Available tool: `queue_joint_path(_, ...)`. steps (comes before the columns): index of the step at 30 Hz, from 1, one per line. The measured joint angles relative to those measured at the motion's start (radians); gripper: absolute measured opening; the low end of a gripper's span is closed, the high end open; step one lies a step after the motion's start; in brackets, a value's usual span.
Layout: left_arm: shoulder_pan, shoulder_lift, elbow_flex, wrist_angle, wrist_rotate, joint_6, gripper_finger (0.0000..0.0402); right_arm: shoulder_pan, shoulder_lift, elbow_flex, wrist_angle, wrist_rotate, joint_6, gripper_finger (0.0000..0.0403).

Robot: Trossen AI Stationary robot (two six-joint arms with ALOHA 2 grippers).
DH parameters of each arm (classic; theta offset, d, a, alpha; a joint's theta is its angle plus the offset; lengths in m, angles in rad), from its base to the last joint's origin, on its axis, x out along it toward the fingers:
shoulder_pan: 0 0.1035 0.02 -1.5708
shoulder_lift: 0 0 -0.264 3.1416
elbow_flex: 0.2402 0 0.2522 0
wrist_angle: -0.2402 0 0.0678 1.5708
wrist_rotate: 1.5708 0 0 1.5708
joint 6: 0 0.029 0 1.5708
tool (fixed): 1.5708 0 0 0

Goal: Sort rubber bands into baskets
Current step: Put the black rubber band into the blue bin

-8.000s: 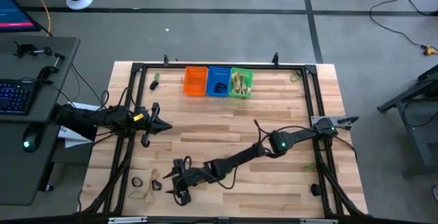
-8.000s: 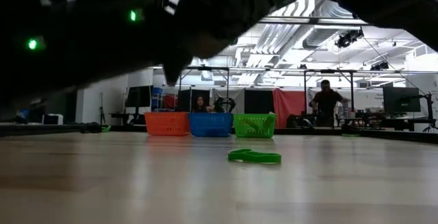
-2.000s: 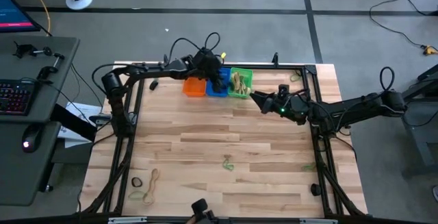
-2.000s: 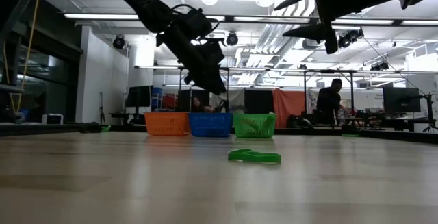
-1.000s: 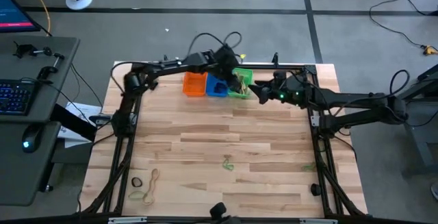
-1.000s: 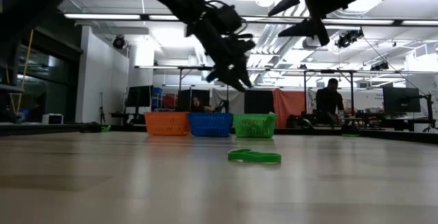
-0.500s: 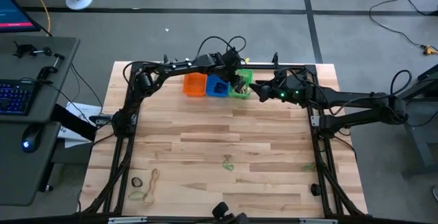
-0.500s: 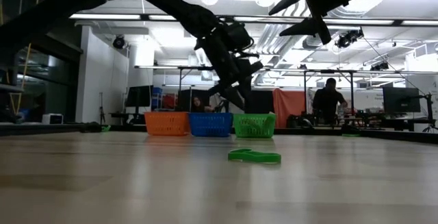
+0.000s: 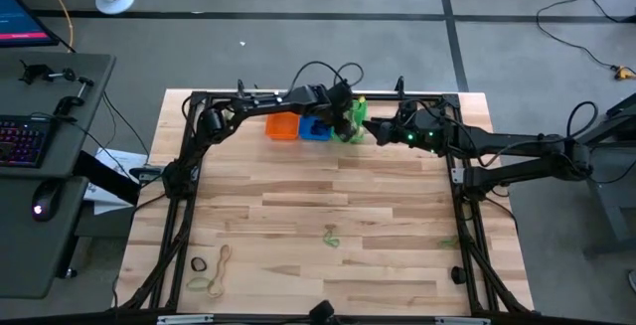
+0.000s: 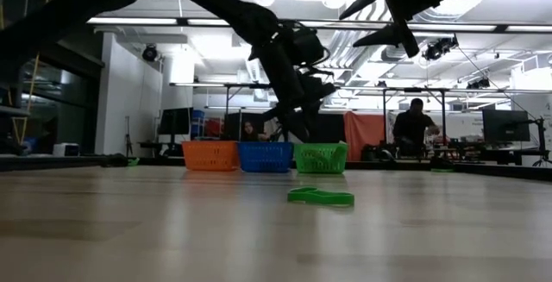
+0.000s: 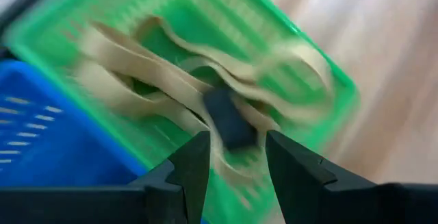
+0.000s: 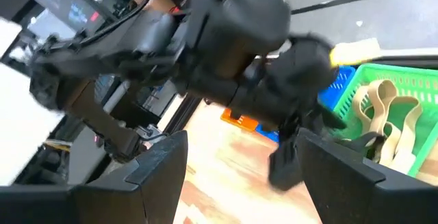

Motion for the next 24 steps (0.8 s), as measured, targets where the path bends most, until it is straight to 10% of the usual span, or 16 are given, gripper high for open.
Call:
queue_joint_path(8, 0.094, -0.174, -0.002, -0.243, -0.016, 0.127, 0.0122, -0.075, 0.022, 0.048, -0.045, -0.001, 0.014, 0.0259)
queue_joint_path(13, 0.185, -0.393, -0.080, -0.227, 0.009, 0.118, 0.0035, -0.146, 0.185, 0.241, -0.314, -0.044, -0.017, 0.0259)
queue_joint_path(24, 0.214, -0.990, -0.587, 0.021, 0.056, -0.029, 0.0000, -0.287, 0.754, 0.697, -0.707, -0.213, -0.054, 0.0259)
